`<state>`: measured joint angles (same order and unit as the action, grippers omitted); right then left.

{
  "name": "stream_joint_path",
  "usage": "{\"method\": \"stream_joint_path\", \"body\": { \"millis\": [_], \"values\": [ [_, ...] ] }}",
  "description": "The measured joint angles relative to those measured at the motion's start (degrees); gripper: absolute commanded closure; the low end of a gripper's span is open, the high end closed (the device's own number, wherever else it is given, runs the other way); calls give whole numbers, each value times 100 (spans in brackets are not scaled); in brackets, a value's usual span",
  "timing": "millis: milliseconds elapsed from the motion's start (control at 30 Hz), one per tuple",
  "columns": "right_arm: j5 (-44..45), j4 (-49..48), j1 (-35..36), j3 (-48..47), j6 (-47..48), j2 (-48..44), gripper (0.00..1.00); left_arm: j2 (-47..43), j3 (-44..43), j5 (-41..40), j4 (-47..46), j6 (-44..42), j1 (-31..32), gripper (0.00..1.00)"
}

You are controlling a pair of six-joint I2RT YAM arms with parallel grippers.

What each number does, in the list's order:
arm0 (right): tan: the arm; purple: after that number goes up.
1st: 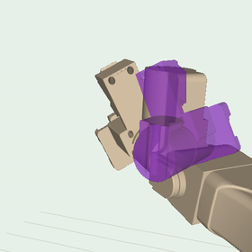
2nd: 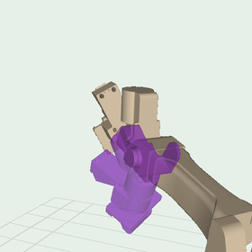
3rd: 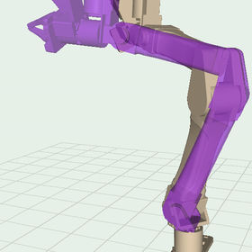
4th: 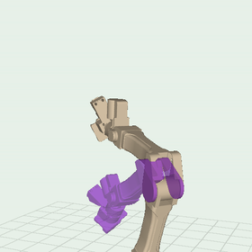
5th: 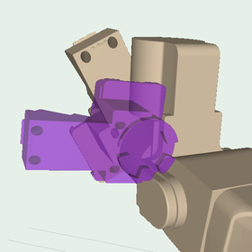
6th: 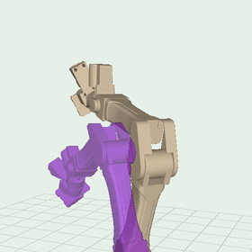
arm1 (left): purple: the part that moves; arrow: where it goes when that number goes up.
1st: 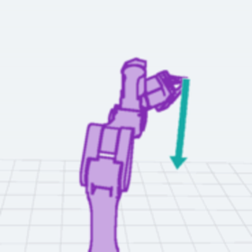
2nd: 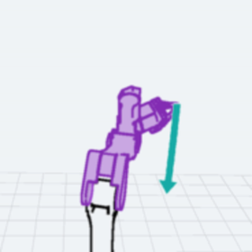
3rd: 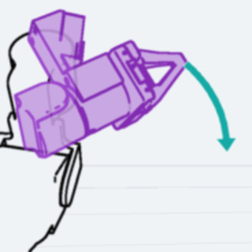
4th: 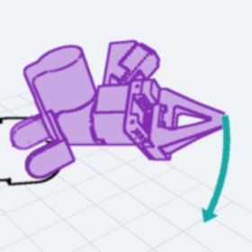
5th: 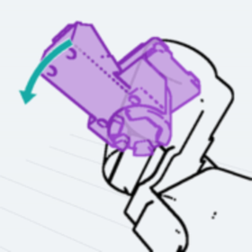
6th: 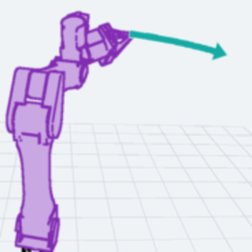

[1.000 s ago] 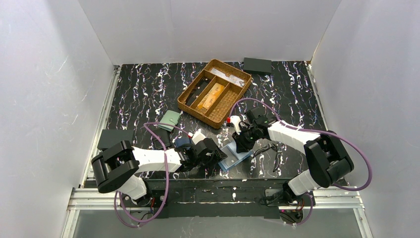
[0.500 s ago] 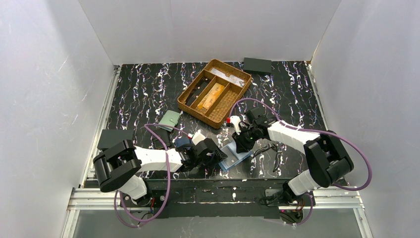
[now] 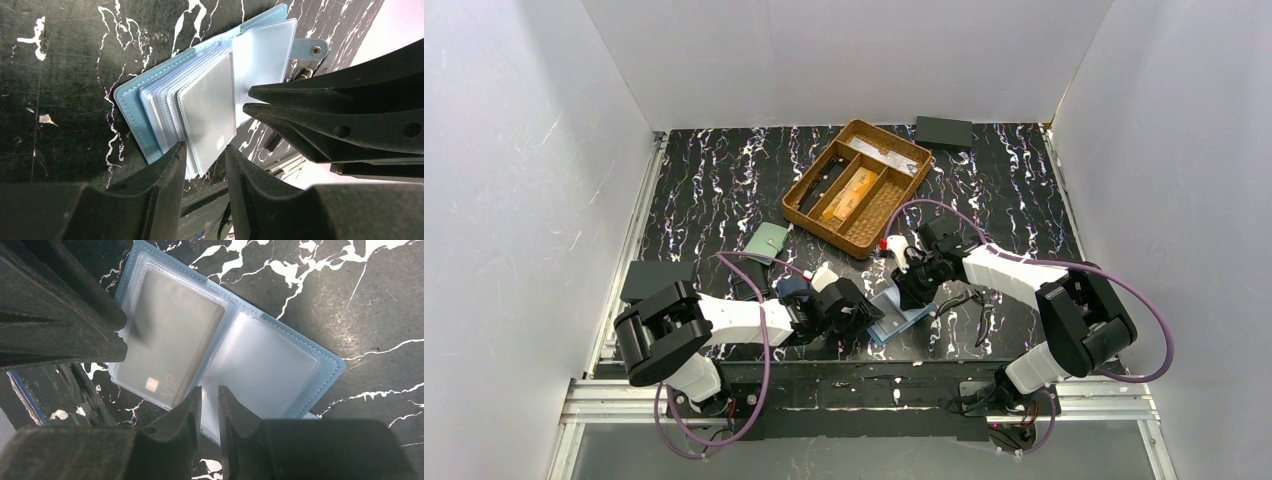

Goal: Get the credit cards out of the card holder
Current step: Remove the credit card from the card holder.

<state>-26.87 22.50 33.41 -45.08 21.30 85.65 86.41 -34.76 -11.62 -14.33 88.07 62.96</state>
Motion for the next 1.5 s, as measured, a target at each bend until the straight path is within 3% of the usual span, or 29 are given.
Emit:
{"method": "stream_joint_path", "body": {
  "millis": [833,1233,1500],
  "values": [
    [92,4,122,-2,31,105,72,52,-140,79,-149,-531,-184,67],
    [-17,83,79,-33,31,105,71,463,-4,507,-1572,-1244,-365,64],
    [-291,190,-413,-125,28,33,53,894,98,826,-2256,-1333,-525,64]
  ]
}}
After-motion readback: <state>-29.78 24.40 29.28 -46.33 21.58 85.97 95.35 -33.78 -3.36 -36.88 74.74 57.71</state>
